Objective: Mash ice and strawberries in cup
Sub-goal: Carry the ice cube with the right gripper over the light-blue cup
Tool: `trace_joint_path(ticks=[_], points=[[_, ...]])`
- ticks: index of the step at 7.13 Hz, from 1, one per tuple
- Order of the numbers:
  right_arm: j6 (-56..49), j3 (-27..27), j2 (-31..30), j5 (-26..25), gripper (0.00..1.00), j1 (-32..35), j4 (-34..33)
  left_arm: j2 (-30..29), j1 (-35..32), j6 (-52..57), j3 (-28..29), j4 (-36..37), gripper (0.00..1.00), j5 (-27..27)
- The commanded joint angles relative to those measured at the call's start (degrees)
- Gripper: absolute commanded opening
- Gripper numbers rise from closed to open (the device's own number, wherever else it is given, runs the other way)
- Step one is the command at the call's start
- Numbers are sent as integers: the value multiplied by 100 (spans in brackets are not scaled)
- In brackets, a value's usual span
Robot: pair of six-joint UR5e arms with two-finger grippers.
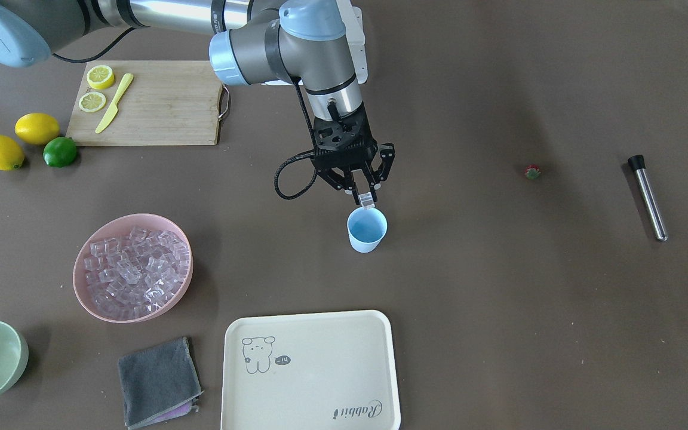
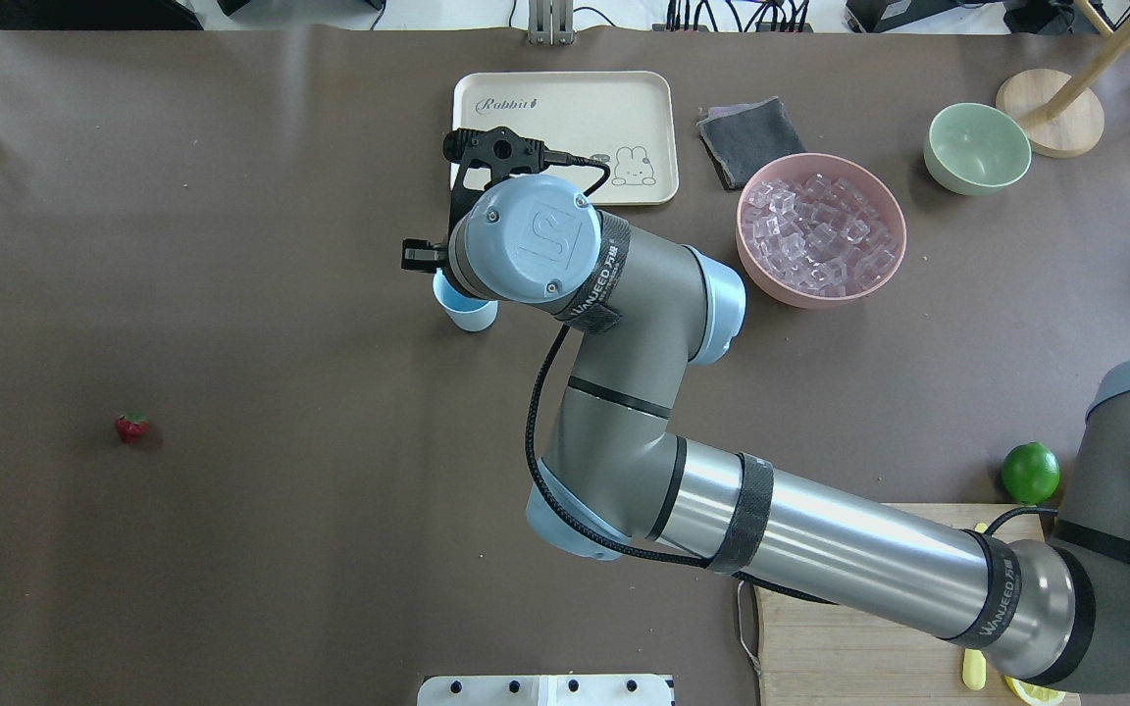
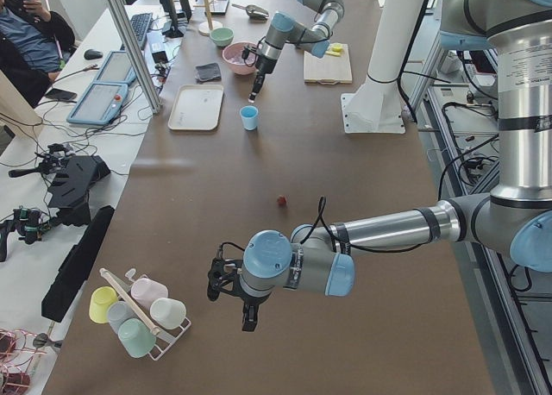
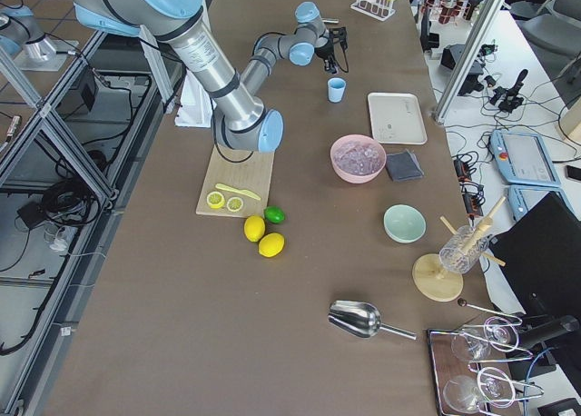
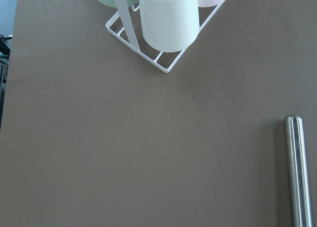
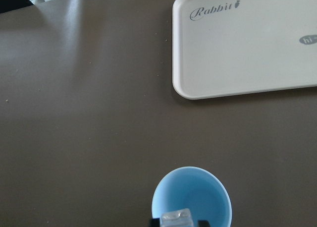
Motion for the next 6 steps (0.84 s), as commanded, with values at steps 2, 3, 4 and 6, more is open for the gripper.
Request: trace_joint_path(ticks=[2,3,4,6], points=[[18,-144,18,-78,35,-37,183,33,0,6,8,-11,98,-120],[27,-144,9,-96,71,-72,183,33,0,6,-1,-11,98,-120],[27,-144,0,-96,98,-81,183,33,0,6,8,-11,98,-120],[-17,-66,-35,-18,99,-64,165,41,0,6,8,-11,98,-120]])
